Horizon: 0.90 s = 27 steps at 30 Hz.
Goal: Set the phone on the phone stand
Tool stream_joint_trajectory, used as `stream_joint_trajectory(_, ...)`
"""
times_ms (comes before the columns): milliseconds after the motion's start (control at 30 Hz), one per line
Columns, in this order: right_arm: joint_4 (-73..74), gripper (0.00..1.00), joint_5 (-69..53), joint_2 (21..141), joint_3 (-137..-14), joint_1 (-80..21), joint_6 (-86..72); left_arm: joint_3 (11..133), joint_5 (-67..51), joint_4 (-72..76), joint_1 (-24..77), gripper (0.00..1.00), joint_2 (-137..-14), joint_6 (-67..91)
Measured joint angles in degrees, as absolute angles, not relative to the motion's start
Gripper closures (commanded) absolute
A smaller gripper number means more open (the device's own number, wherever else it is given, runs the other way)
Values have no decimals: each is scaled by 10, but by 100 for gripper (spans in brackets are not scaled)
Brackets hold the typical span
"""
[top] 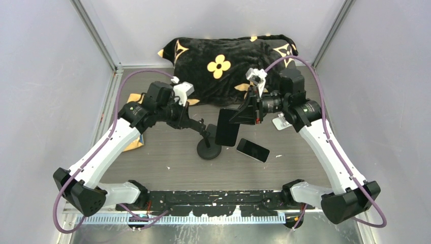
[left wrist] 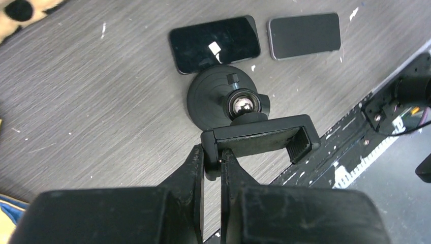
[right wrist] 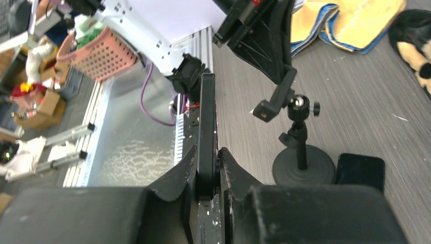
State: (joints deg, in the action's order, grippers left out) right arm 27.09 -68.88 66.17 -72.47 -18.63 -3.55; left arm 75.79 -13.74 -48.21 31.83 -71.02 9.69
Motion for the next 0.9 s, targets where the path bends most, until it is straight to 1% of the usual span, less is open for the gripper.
stream_joint_trajectory(233, 327, 99, -686, 694, -762, -262, 75, 746, -123, -481, 397, 99, -698, 55)
stream_joint_trajectory(333, 328, 99, -685, 697, -764, -293, 114, 733, -128, -460, 424, 100, -685, 44)
stream_joint_trajectory(467, 299, 99, -684, 697, -763, -336, 138, 712, -155, -432, 432, 99, -679, 40)
stream_joint_trajectory(633, 207, 99, -680, 697, -750, -385, 116, 699, -171, -411, 432, 99, -679, 40)
stream_joint_trajectory(767, 78, 99, -668, 698, -701, -413, 53, 691, -189, -389, 432, 99, -679, 42)
stream_joint_trajectory(900, -16, 99, -652, 704, -654, -424, 1, 690, -209, -373, 432, 100, -678, 46)
